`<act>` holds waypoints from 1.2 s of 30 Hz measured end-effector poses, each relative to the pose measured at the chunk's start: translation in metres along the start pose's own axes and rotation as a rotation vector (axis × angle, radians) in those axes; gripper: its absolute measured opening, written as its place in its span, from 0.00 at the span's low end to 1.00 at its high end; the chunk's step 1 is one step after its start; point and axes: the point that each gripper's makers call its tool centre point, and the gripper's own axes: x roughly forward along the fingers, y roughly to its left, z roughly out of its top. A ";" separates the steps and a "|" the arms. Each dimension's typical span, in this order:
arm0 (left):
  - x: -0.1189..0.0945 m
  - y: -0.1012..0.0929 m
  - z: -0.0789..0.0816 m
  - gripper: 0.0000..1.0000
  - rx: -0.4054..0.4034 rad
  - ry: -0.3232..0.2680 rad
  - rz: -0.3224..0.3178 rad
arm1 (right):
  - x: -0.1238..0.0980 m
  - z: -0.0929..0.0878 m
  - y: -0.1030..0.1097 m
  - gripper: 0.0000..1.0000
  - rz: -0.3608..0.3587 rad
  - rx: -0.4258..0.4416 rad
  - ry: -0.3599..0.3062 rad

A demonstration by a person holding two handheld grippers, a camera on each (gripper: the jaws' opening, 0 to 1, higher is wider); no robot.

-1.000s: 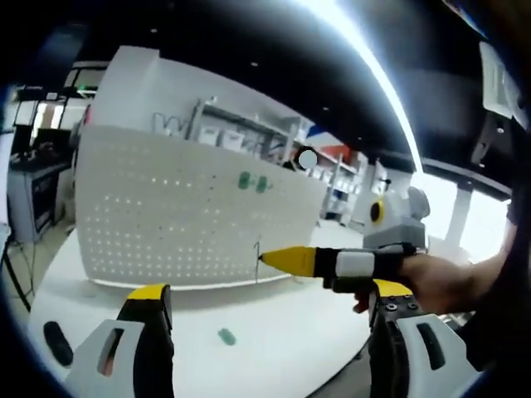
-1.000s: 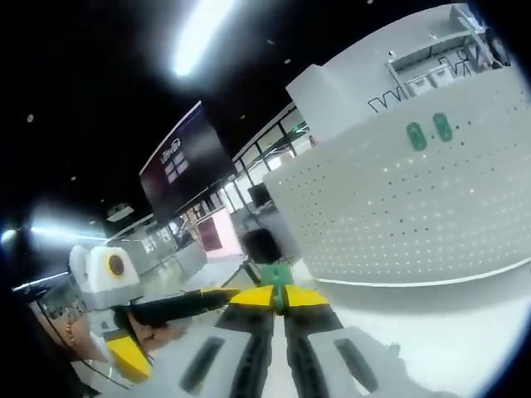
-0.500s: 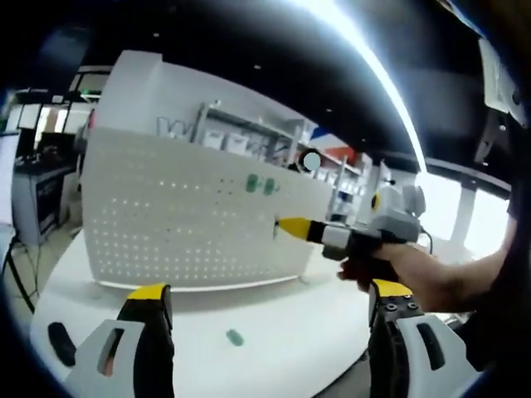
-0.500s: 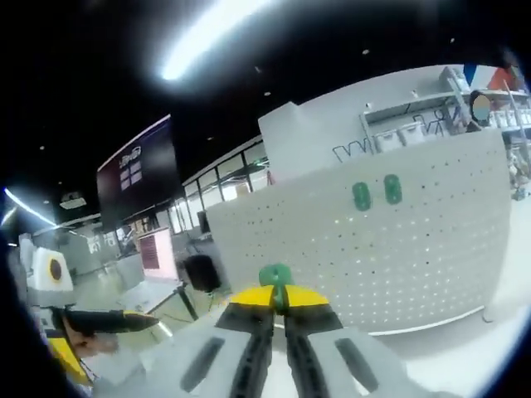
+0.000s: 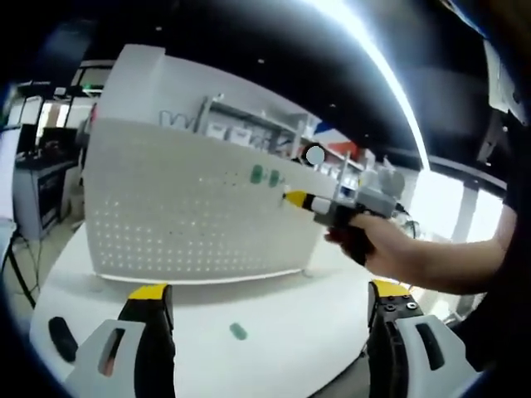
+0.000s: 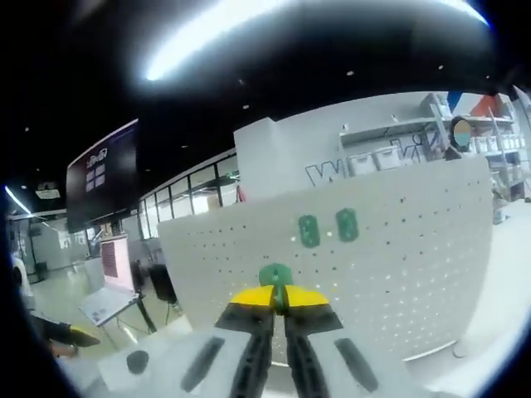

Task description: Insert the hook assembly into the mounting plate slot until the hook locks in place.

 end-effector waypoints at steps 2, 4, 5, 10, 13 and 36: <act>0.000 0.002 -0.003 0.98 0.001 0.009 0.004 | 0.002 0.002 -0.007 0.01 -0.013 -0.004 -0.001; 0.000 0.003 -0.004 0.98 0.003 0.013 0.007 | 0.005 0.004 -0.014 0.01 -0.026 -0.006 -0.004; 0.000 0.004 -0.005 0.98 0.000 0.015 0.008 | 0.006 0.006 -0.019 0.01 -0.034 -0.009 -0.008; 0.001 0.006 -0.007 0.97 -0.004 0.028 0.008 | 0.012 0.013 -0.036 0.01 -0.065 -0.024 -0.020; 0.000 0.008 -0.007 0.97 -0.003 0.029 0.011 | 0.015 0.016 -0.045 0.01 -0.080 -0.027 -0.024; -0.006 0.022 -0.011 0.94 -0.008 0.056 0.053 | 0.047 0.033 -0.102 0.01 -0.169 -0.055 -0.048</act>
